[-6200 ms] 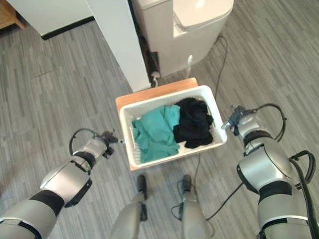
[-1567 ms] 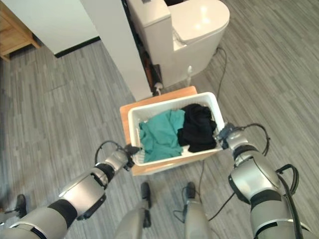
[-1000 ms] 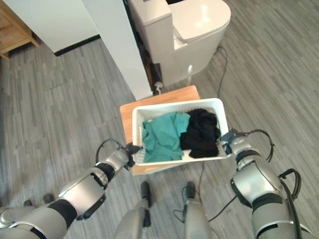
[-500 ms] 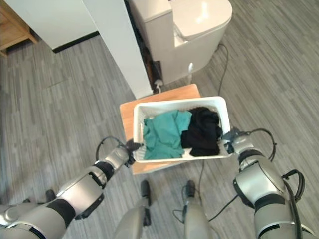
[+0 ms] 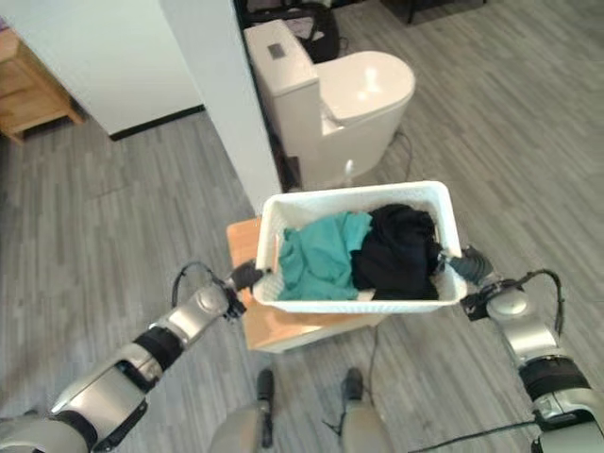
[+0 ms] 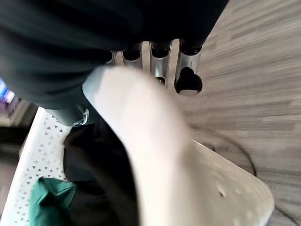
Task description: Grab the laundry basket,head to the washer,open it,put in the laundry and shut it.
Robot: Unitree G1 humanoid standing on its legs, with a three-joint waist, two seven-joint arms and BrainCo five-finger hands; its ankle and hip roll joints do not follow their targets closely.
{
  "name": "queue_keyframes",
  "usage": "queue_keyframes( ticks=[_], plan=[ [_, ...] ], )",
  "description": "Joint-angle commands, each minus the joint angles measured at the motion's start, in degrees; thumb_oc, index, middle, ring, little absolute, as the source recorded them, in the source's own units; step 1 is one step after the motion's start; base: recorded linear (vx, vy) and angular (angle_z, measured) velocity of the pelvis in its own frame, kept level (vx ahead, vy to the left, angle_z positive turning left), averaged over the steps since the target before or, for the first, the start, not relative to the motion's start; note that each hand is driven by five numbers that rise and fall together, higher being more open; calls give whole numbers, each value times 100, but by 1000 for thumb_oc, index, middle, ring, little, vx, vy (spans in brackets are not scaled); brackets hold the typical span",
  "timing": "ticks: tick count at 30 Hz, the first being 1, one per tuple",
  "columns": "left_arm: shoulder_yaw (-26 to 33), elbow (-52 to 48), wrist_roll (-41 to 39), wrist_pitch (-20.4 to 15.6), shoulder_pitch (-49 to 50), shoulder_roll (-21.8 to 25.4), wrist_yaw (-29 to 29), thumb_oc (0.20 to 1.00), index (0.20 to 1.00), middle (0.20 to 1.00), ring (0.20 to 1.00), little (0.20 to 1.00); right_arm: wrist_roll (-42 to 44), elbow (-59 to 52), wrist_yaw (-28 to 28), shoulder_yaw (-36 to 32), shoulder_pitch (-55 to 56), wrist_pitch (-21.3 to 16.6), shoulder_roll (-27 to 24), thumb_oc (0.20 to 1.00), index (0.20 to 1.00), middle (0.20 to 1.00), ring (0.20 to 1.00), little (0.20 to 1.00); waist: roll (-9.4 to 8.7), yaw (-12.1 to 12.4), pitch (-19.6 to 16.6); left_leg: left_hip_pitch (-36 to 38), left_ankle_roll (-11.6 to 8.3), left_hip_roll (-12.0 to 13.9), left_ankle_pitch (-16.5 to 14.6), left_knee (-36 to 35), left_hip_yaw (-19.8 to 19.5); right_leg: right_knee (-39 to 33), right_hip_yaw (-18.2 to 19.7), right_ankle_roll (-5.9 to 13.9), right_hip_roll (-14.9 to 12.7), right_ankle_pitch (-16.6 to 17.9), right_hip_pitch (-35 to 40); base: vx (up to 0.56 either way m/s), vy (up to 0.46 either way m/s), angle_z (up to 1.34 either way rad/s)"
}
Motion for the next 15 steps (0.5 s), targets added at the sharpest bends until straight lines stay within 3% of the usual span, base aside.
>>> queue_keyframes(
  ticks=[1,2,3,4,6,7,12,13,15],
  plan=[
    [424,414,-246,-542,-325,-389,57,200,200,200,200,200,258,205,59,-588,-48,-133,-474,200,200,200,200,200,191,-49,-535,655,481,-11,-680,-429,1102,628,725,344,176,-254,-534,-76,492,-176],
    [421,416,-246,-543,-328,-387,56,200,200,200,200,200,257,203,59,-593,-46,-131,-471,200,200,200,200,200,171,-28,-548,642,484,-29,-653,-444,1124,615,753,353,162,-233,-556,-318,641,-274],
    [537,502,-175,-573,-240,-310,40,200,200,200,200,200,167,301,147,-587,-127,-46,-367,200,200,200,200,200,178,-19,-530,727,699,-299,-866,-537,1748,340,1158,750,-45,222,-837,-358,425,-257],
    [550,506,-194,-576,-213,-291,38,200,200,200,200,200,149,360,134,-566,-168,-34,-298,200,200,200,200,200,195,-14,-474,664,763,-336,-909,-468,1988,342,1056,835,-117,307,-956,-468,466,-215],
    [625,408,-180,-540,-131,-193,50,200,200,200,200,200,161,385,137,-636,-28,-30,-123,200,200,200,200,200,253,61,-387,522,871,-373,-858,-406,2325,490,414,699,-329,111,-1050,-375,133,-195],
    [718,270,-195,-487,-5,-112,24,200,200,200,200,200,142,376,174,-713,212,-14,55,200,200,200,200,200,300,75,-374,464,960,-356,-719,-465,2529,982,-151,440,-472,-161,-917,-310,71,-176],
    [813,193,-247,-434,158,-29,29,200,200,200,200,200,154,457,220,-609,253,-22,200,200,200,200,200,200,305,205,-528,361,1089,-272,-508,-581,2809,1802,-542,258,-522,-537,-682,-211,-13,-69],
    [825,187,-274,-411,185,2,32,200,200,200,200,200,169,632,265,-505,175,-23,241,200,200,200,200,200,262,328,-644,334,1122,-216,-423,-685,2926,2033,-649,210,-500,-723,-380,-164,-140,-38],
    [864,351,-332,-383,148,-25,40,200,200,200,200,200,217,867,237,-382,21,-20,364,200,200,200,200,200,103,568,-794,219,1038,-166,-263,-757,3010,1659,-794,204,-429,-938,256,-249,-328,-46]
  ],
)
